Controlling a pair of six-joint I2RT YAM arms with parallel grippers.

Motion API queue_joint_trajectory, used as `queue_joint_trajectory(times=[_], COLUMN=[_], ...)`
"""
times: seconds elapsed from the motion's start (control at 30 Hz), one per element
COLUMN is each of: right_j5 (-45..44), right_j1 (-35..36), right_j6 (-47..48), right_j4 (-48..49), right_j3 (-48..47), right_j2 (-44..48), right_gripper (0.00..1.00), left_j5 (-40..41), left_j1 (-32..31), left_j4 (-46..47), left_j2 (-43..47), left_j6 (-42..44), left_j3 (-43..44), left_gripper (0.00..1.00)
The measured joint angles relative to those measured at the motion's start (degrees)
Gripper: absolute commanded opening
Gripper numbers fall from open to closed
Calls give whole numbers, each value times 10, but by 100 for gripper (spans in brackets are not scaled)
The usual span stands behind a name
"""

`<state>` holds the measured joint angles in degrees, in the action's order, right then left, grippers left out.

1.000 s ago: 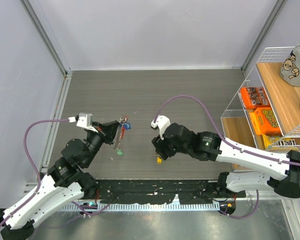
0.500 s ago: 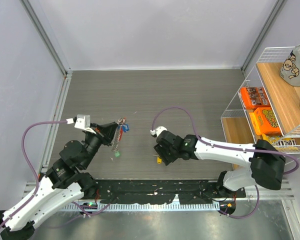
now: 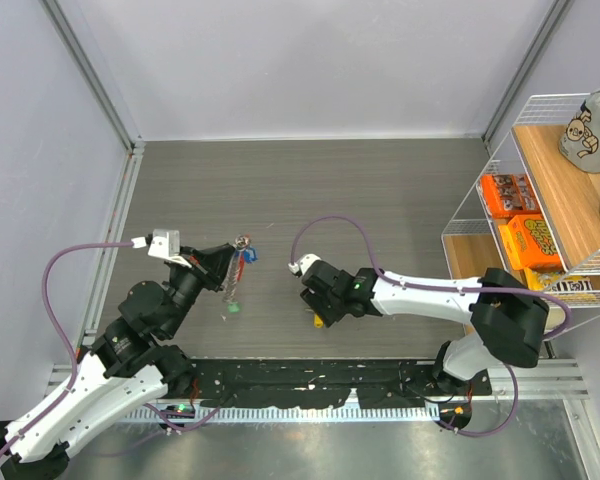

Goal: Put the keys on the keyring

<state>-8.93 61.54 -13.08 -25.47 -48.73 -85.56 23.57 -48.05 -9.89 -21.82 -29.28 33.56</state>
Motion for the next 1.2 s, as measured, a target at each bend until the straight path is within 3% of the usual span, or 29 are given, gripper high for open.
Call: queue_joint_trajectory(times=[0.73, 0.9, 1.1, 1.2], right_j5=[1, 6, 10, 14], right_j1=[-3, -5, -11, -15], right_j6=[39, 40, 41, 40], right_j4=[17, 18, 19, 20], right_j3=[-41, -42, -43, -43], right_j2=[-65, -76, -76, -76], right_gripper=[37, 27, 5, 6], left_j5=[16, 18, 19, 19], left_j1=[0, 0, 0, 0], left_j4=[0, 0, 0, 0], left_j2=[4, 4, 3, 3], left_j6=[14, 15, 15, 15], left_j3=[0, 0, 0, 0], left_gripper=[0, 0, 0, 0])
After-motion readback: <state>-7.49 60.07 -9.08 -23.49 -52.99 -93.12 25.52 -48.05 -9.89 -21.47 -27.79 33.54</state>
